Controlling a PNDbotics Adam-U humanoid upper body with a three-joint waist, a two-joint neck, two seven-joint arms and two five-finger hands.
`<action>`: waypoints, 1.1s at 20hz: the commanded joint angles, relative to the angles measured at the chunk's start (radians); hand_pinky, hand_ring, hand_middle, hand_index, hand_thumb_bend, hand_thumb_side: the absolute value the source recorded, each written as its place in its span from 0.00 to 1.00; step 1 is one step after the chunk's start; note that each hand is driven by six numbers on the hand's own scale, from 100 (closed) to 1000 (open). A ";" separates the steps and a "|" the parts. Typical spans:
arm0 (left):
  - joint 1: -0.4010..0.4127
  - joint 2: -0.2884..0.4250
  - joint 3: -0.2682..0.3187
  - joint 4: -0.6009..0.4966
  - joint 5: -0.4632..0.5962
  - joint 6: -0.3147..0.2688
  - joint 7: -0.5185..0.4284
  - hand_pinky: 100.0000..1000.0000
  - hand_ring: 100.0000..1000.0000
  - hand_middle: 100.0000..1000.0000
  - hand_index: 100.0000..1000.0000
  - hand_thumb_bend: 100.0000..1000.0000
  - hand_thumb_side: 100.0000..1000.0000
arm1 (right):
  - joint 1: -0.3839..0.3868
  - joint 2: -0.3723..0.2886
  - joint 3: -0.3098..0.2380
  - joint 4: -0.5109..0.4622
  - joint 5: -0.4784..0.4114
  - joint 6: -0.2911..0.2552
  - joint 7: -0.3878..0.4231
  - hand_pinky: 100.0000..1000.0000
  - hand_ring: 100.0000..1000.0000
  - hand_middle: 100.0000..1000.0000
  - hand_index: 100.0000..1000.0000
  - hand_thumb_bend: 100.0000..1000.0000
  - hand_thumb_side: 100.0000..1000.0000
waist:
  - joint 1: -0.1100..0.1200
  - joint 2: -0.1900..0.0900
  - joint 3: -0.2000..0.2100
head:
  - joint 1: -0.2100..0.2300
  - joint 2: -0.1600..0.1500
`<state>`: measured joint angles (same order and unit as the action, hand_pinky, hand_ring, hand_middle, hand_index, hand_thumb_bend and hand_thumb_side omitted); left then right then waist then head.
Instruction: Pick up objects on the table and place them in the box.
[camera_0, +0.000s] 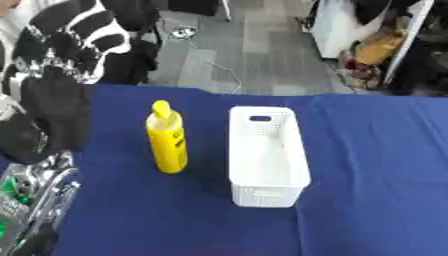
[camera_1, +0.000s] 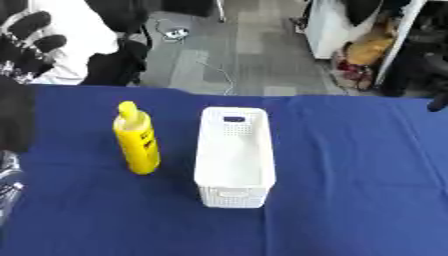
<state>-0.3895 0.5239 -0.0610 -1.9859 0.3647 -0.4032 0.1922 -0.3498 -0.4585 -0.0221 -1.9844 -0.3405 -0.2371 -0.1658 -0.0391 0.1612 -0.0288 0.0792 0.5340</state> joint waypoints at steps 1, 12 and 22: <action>-0.012 0.012 0.011 -0.014 -0.005 0.003 0.001 0.76 0.78 0.81 0.81 0.23 1.00 | -0.008 -0.026 -0.011 -0.016 0.001 0.000 0.004 0.37 0.50 0.51 0.87 0.00 0.89 | 0.003 -0.016 -0.005 | 0.002 0.003; -0.002 0.158 0.034 -0.014 -0.092 0.117 -0.035 0.70 0.73 0.80 0.83 0.30 0.99 | -0.019 -0.015 -0.014 -0.016 0.003 -0.003 -0.003 0.37 0.50 0.51 0.86 0.00 0.90 | 0.028 -0.032 -0.041 | 0.002 0.019; -0.028 0.388 0.037 -0.014 -0.453 0.267 -0.120 0.73 0.65 0.68 0.86 0.42 0.95 | -0.009 -0.023 -0.010 -0.016 0.004 0.001 -0.002 0.37 0.50 0.51 0.86 0.00 0.90 | 0.044 -0.049 -0.042 | 0.002 0.038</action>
<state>-0.3990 0.8597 -0.0371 -1.9862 -0.0405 -0.1514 0.0805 -0.3503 -0.4581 -0.0274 -1.9844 -0.3399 -0.2370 -0.1665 0.0029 0.1291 -0.0708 0.0790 0.5695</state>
